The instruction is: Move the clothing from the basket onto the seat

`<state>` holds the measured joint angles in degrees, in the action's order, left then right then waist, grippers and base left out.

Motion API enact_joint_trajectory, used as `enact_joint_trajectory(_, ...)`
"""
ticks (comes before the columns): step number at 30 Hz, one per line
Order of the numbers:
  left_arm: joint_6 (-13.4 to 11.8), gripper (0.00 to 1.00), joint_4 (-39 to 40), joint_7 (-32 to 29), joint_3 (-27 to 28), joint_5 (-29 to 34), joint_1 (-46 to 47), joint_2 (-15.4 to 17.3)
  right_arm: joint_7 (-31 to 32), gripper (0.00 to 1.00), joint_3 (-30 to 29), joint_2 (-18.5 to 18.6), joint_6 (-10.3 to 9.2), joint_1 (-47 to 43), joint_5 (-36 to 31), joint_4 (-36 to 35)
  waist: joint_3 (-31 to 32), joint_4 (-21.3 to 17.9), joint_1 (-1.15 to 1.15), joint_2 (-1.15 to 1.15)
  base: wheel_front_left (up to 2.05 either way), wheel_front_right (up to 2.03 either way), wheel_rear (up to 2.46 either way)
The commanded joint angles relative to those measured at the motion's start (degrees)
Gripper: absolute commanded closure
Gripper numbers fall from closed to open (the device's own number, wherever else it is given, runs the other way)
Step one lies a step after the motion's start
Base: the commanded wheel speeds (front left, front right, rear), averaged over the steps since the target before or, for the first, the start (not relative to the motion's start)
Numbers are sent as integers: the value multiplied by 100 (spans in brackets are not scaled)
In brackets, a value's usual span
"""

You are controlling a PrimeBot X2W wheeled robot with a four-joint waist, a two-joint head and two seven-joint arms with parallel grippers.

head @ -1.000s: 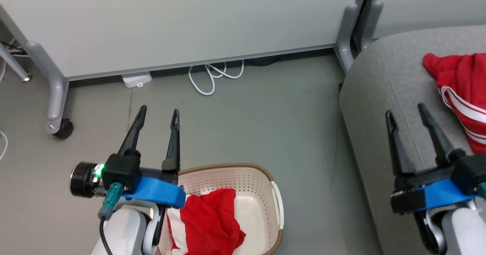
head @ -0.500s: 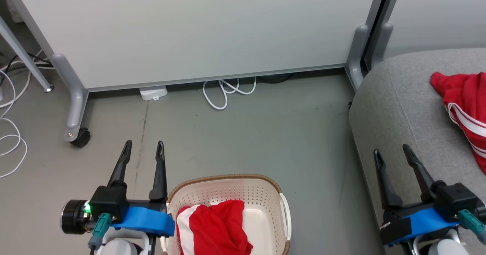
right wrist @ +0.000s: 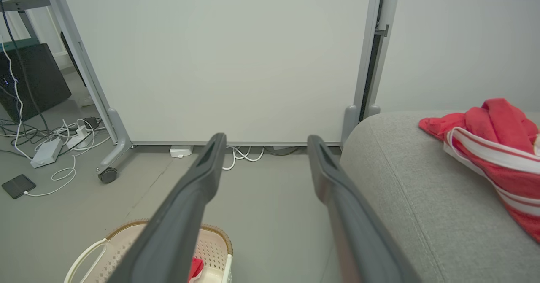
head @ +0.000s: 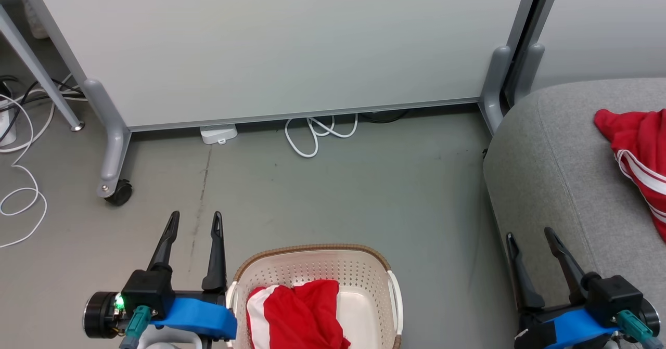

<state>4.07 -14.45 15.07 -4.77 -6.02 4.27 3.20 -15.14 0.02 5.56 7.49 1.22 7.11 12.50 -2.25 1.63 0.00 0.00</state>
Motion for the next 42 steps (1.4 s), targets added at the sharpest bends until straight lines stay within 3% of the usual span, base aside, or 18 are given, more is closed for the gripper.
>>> enact_joint_trajectory(1,27,0,-17,15,22,33,-37,-12,-1,0,1,-19,1,-62,-6,19,3,-1,0,0,0,0,0)
enact_joint_trajectory(19,198,0,-500,15,-157,122,686,-31,-1,0,40,129,1,354,36,-108,-426,-210,0,0,0,0,0)
enact_joint_trajectory(33,330,0,-2204,15,-947,369,2503,-17,-1,0,64,313,1,1370,218,-437,-1966,-865,0,0,0,0,0)
enact_joint_trajectory(42,352,0,-3984,-73,-1402,225,3605,-22,-1,0,-11,322,1,1780,321,-617,-2937,-1062,0,0,0,0,0)
